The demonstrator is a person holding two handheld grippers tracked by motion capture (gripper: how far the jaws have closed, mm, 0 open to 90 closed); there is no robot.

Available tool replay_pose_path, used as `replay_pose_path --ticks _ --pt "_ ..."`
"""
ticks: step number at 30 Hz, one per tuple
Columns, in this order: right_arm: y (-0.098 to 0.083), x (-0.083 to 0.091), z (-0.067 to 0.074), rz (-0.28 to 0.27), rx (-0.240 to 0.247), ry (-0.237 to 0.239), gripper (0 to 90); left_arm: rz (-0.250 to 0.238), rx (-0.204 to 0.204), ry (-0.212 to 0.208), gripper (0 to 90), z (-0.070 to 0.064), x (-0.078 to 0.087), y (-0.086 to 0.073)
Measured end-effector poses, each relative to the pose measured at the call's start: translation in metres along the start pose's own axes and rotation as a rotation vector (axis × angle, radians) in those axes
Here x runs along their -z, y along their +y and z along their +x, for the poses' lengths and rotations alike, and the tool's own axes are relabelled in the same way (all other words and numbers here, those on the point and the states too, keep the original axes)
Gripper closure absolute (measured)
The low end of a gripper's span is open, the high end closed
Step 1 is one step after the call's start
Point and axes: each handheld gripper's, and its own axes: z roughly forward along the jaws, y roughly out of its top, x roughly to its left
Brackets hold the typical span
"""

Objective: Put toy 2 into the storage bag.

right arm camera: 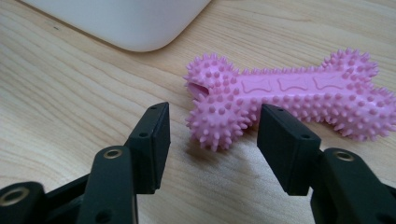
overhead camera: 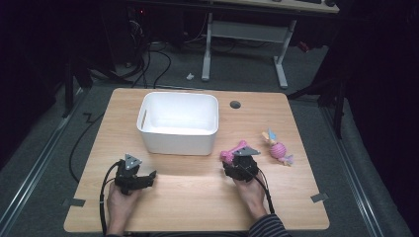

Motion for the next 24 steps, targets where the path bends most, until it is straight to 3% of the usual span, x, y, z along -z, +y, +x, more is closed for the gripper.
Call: replay_pose_path --ticks 6,10,24 --pt "0.0009 -0.0029 0.0018 0.001 -0.020 -0.025 48.6 -0.001 0.002 0.006 20.0 0.0000 -0.0001 0.0000" --pt "0.0005 -0.0037 0.0043 0.001 -0.004 -0.056 53.0 -0.004 0.014 0.012 20.7 0.0012 0.0002 -0.0001" --pt "-0.0014 -0.0021 0.0010 -0.002 -0.003 -0.033 57.1 -0.006 0.017 0.015 20.7 0.0010 0.0000 -0.0001"
